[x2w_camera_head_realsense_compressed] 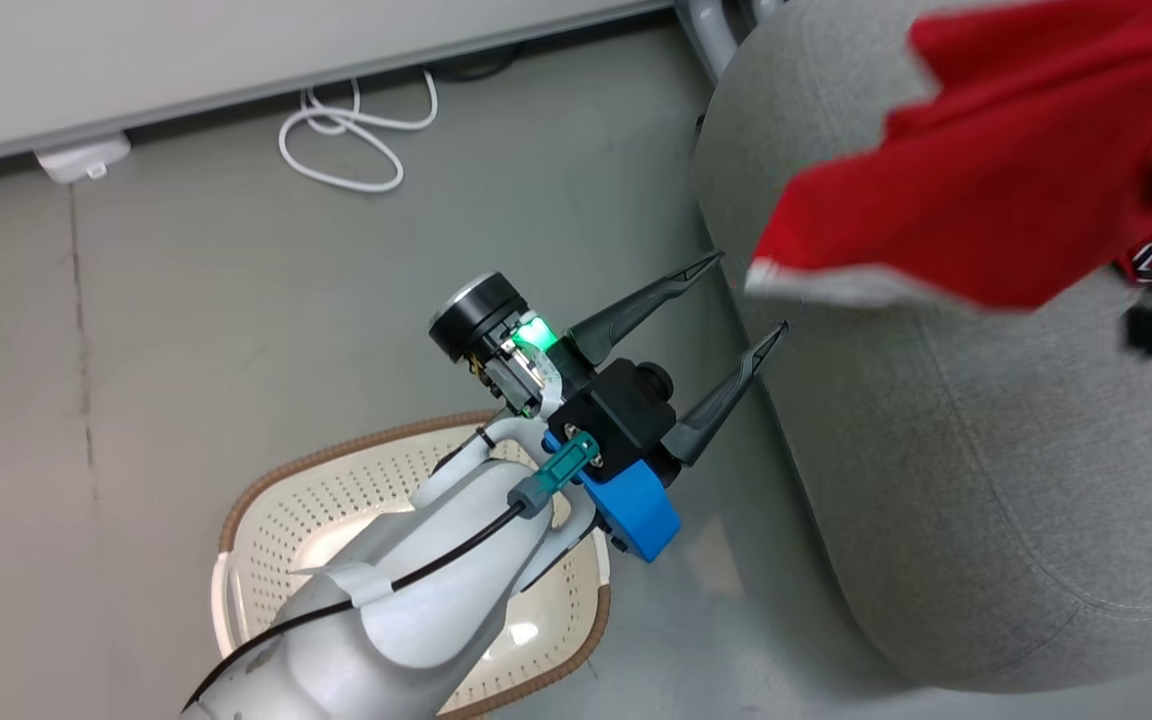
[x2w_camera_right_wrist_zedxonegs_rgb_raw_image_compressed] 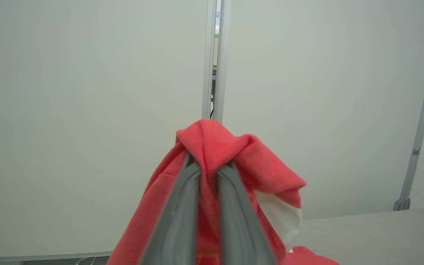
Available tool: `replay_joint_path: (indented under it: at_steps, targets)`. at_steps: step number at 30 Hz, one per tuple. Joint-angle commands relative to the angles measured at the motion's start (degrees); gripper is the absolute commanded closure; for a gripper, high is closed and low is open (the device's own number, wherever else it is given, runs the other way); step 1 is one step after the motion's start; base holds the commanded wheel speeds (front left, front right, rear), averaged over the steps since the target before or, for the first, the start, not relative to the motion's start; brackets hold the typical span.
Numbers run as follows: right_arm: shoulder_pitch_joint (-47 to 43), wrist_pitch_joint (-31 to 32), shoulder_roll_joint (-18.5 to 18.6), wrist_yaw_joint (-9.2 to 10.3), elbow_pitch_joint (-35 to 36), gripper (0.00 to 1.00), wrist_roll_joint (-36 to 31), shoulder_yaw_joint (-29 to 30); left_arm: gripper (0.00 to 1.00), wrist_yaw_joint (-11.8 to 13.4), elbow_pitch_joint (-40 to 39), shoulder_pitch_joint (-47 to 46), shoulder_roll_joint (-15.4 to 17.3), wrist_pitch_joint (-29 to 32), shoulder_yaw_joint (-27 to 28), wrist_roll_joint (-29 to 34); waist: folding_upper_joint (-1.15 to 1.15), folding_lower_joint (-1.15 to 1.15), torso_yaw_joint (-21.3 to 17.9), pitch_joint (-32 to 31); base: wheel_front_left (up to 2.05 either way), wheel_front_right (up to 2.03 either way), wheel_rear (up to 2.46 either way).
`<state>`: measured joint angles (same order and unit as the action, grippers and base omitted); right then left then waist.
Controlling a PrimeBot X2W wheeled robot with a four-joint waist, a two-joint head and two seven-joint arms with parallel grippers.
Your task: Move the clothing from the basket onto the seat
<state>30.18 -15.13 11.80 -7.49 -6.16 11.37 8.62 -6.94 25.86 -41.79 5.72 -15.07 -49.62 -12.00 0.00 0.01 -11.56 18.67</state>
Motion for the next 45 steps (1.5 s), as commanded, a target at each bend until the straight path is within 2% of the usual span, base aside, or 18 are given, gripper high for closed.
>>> replay_joint_path:
  at_steps: [1, 5, 12, 16, 19, 31, 36, 37, 38, 39, 40, 45]
  targets:
    - [3.1, 0.0, 1.2, -0.01, 0.4, 1.0, -0.7, 2.0, 0.0, -0.1, 0.0, -1.3, 0.3, -0.1, 0.0, 0.4, 0.0, -0.01, 0.7, 2.4, 0.0, 0.0, 0.0]
    - [8.3, 0.0, 3.6, -0.01, 0.7, 1.0, -1.1, 7.1, 0.0, -0.2, 0.0, -2.3, 0.3, -0.1, -0.2, 0.6, 0.0, -0.01, 1.3, 4.9, 0.0, 0.0, 0.0]
    - [17.1, 0.0, 12.0, -0.01, -2.7, 1.0, -1.0, 17.9, 0.0, -0.3, 0.2, -4.9, 0.8, -0.1, -0.6, 1.1, 0.0, -0.01, 2.1, 11.1, 0.0, 0.0, 0.0]
    - [19.1, 0.0, 15.5, -0.02, -8.8, 1.0, -0.9, 21.9, 0.0, -0.3, 0.3, -6.1, 1.2, -0.1, -0.8, 1.5, 0.0, -0.01, 1.8, 13.8, 0.0, 0.0, 0.0]
    - [19.2, 0.0, 17.4, -0.02, -14.5, 1.0, -1.6, 22.5, 0.0, -0.2, 0.3, -6.9, 1.6, -0.1, -1.1, 1.6, 0.0, -0.01, 1.6, 15.4, 0.0, 0.0, 0.0]
    - [19.6, 0.0, 14.6, -0.01, -35.4, 1.0, -6.2, 22.0, 0.0, -0.2, -0.3, -9.2, 2.6, 0.1, -1.9, 1.7, 0.0, -0.01, 1.0, 19.4, 0.0, 0.0, 0.0]
    - [20.9, 0.0, 14.3, -0.01, -40.9, 1.0, -7.6, 22.5, 0.0, -0.1, -0.1, -9.0, 2.9, 0.1, -2.1, 1.4, 0.0, -0.01, 1.2, 19.6, 0.0, 0.0, 0.0]
    - [21.0, 0.0, 14.0, -0.01, -42.0, 0.87, -8.1, 22.7, 0.0, 0.1, 0.2, -8.6, 3.0, 0.0, -2.1, 1.2, 0.0, -0.01, 1.2, 18.9, 0.0, 0.0, 0.0]
    - [20.8, 0.0, 14.1, -0.01, -42.2, 0.6, -8.6, 23.0, 0.0, 0.3, 0.3, -8.3, 3.0, 0.0, -2.0, 1.1, 0.0, -0.01, 1.2, 18.4, 0.0, 0.0, 0.0]
    - [20.5, 0.0, 14.0, -0.01, -41.6, 0.6, -9.0, 23.1, 0.0, 0.4, 0.3, -8.1, 2.9, 0.0, -2.0, 1.0, 0.0, -0.01, 1.2, 17.8, 0.0, 0.0, 0.0]
    - [19.9, 0.0, 13.6, -0.01, -40.9, 0.0, -9.4, 23.3, 0.0, 0.5, 0.4, -7.8, 2.9, 0.0, -1.9, 0.9, 0.0, -0.01, 1.2, 17.2, 0.0, 0.0, 0.0]
    - [14.2, 0.0, 11.6, -0.01, -36.9, 0.0, -10.5, 24.3, 0.0, 1.5, 0.5, -6.2, 2.8, -0.2, -1.2, -0.1, 0.0, -0.01, 1.0, 12.8, 0.0, 0.0, 0.0]
